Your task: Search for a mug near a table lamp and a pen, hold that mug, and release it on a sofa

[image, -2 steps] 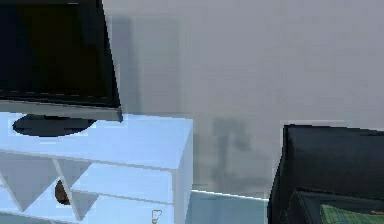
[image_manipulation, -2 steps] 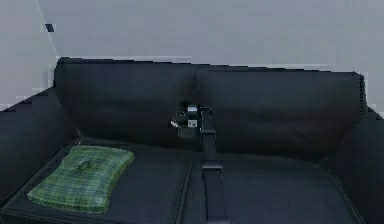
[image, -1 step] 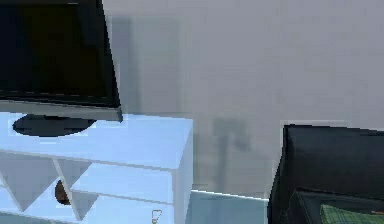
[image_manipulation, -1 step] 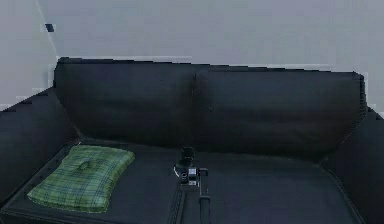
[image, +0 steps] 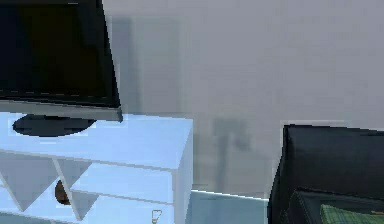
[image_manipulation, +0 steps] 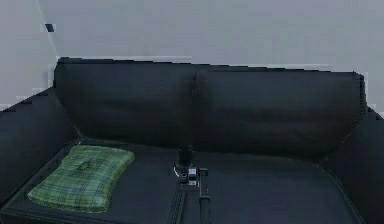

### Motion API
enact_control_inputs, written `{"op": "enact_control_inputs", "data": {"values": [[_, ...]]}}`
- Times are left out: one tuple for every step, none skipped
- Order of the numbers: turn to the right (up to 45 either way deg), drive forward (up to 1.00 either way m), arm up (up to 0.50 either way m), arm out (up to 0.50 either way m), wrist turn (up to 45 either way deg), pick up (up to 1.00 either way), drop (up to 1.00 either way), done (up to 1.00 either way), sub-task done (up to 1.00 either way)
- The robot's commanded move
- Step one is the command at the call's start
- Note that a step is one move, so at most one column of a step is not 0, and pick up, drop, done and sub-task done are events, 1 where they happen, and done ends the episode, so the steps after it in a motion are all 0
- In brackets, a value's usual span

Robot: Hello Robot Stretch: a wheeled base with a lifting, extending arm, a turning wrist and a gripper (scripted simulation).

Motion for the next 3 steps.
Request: {"op": "enact_control_inputs", "data": {"values": [[0.0, 0.0, 0.1, 0.0, 0.0, 0.0, 0.0, 0.0, 0.0], [0.0, 0.0, 0.0, -0.08, 0.0, 0.0, 0.0, 0.0, 0.0], [0.0, 0.0, 0.0, 0.0, 0.0, 0.0, 0.0, 1.0, 0.0]]}}
